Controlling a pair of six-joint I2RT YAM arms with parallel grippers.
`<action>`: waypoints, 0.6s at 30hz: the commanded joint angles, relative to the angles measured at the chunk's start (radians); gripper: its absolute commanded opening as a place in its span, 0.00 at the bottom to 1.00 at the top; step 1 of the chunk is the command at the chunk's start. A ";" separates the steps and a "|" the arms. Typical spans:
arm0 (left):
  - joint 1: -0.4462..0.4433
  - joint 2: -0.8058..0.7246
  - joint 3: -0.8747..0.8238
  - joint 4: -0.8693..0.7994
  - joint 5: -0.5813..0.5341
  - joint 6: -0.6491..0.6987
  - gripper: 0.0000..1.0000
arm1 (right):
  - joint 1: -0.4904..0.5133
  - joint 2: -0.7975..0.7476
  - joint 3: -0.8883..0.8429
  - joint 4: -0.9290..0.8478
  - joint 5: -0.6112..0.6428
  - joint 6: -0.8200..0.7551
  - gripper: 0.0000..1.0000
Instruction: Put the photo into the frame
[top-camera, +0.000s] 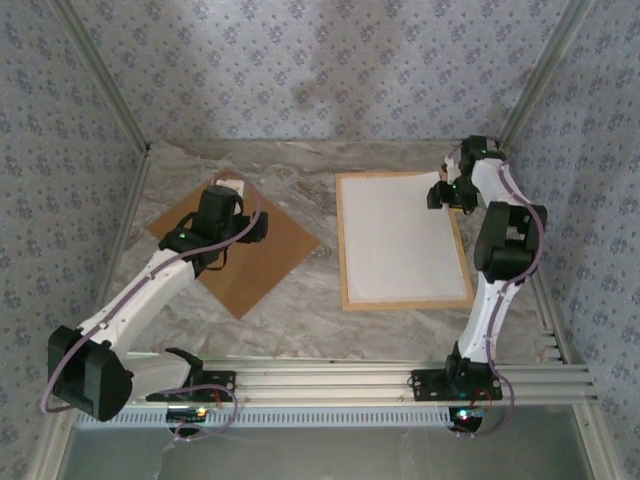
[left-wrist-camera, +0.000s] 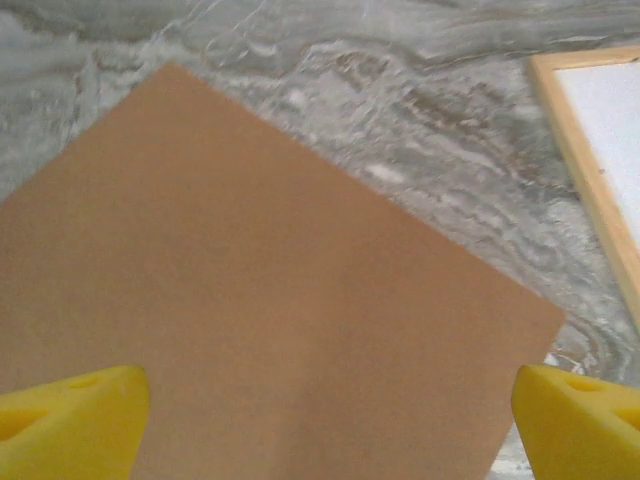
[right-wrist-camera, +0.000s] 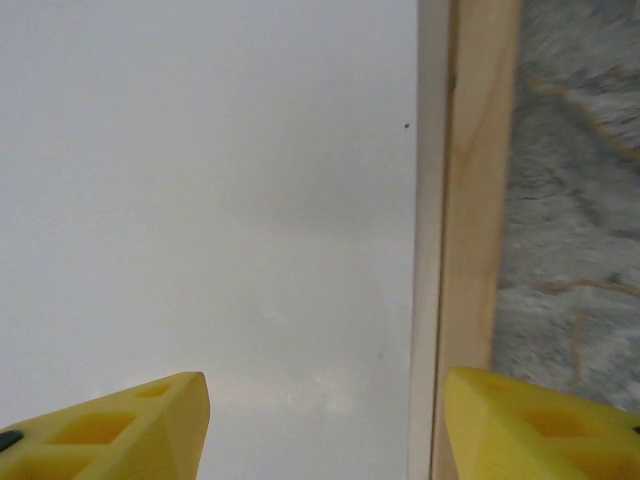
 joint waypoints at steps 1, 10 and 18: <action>0.028 -0.006 -0.026 0.056 0.044 -0.068 0.93 | 0.036 -0.088 -0.075 0.116 0.024 0.036 0.66; 0.132 -0.007 -0.104 0.124 0.138 -0.196 0.93 | 0.079 -0.051 -0.123 0.396 -0.021 0.197 0.70; 0.142 -0.014 -0.135 0.142 0.163 -0.220 0.93 | 0.055 0.149 0.063 0.406 -0.012 0.320 0.71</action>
